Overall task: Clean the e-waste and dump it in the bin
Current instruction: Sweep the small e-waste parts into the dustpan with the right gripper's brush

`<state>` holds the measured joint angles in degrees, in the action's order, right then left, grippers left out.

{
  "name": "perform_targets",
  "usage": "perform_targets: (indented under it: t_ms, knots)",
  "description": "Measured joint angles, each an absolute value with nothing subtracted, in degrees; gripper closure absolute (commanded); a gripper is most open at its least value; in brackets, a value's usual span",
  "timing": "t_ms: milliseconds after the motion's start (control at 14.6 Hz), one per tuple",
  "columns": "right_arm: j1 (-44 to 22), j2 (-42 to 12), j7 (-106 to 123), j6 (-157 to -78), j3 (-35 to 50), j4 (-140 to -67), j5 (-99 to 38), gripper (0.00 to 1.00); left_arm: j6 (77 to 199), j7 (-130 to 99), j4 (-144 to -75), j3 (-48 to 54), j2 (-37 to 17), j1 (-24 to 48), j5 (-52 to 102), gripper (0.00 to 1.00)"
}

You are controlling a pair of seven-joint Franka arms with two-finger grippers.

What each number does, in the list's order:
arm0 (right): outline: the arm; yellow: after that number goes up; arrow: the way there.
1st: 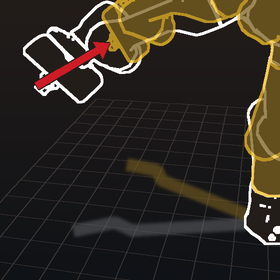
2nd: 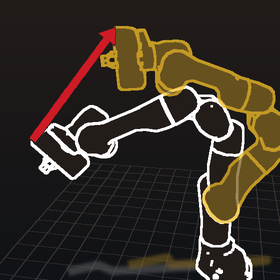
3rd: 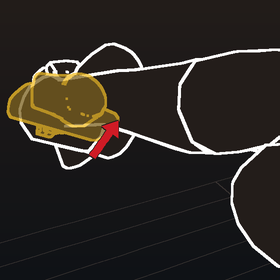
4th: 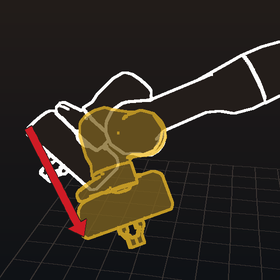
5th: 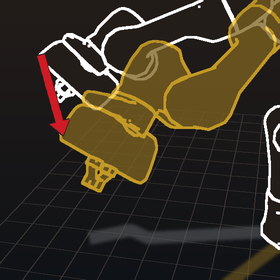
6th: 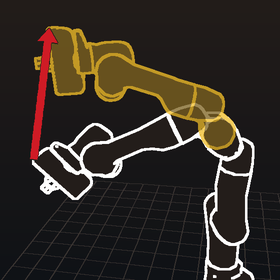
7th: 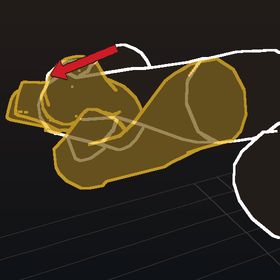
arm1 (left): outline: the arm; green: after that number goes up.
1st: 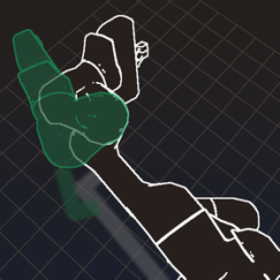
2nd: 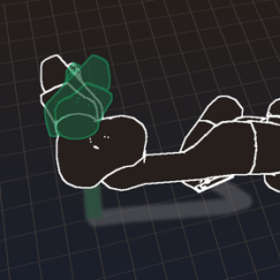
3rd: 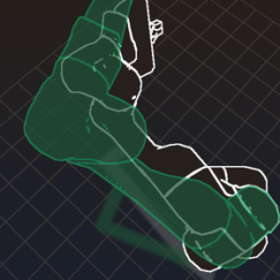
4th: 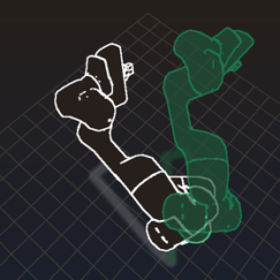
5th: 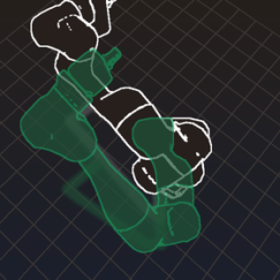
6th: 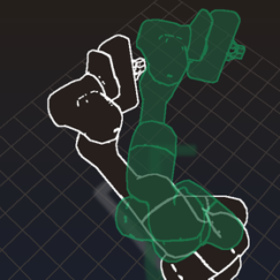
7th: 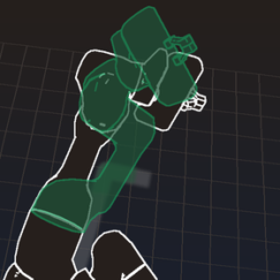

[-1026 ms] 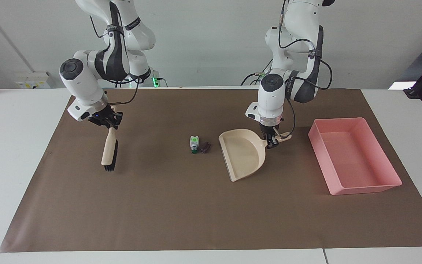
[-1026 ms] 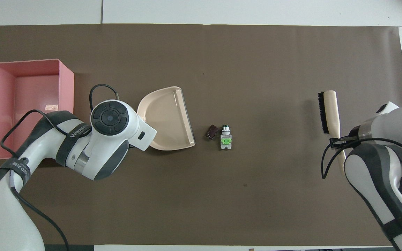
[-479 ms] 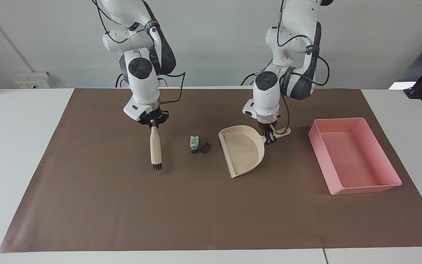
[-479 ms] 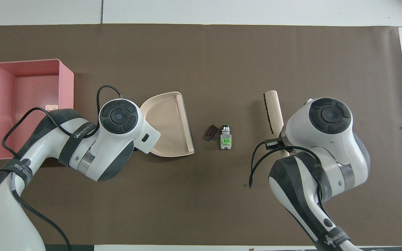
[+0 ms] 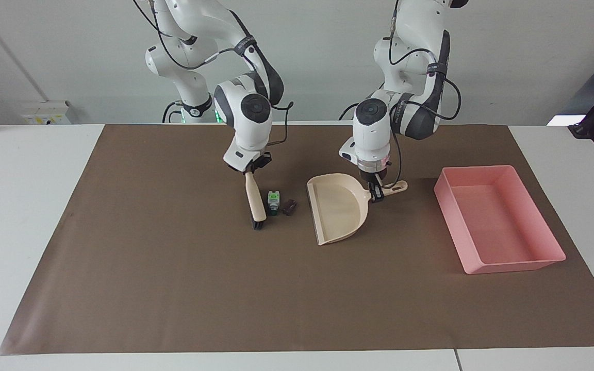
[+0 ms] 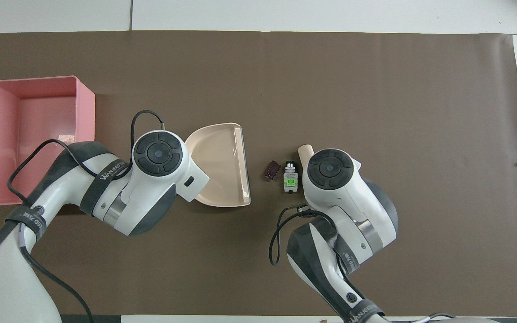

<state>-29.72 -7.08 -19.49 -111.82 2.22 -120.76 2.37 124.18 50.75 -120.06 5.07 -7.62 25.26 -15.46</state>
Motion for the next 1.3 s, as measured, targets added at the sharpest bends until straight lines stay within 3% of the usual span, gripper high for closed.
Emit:
perform_targets:
  t_ms: [410,889,1299]
  knots:
    - [-33.84,-11.09,-18.95,-111.28,2.37,-115.63,-0.74,1.0,125.74,51.09,-121.11,5.16,-7.62,26.05,-15.46,1.0]
    - [-34.77,-12.37,-5.51,-114.86,2.89,-113.2,-25.84,1.0,126.85,51.1,-122.01,5.11,-7.47,26.22,-15.59,1.0]
    - [-34.75,-11.26,-7.67,-113.01,2.56,-109.41,-26.76,1.0,131.68,51.1,-124.37,4.98,-6.65,26.15,-15.38,1.0]
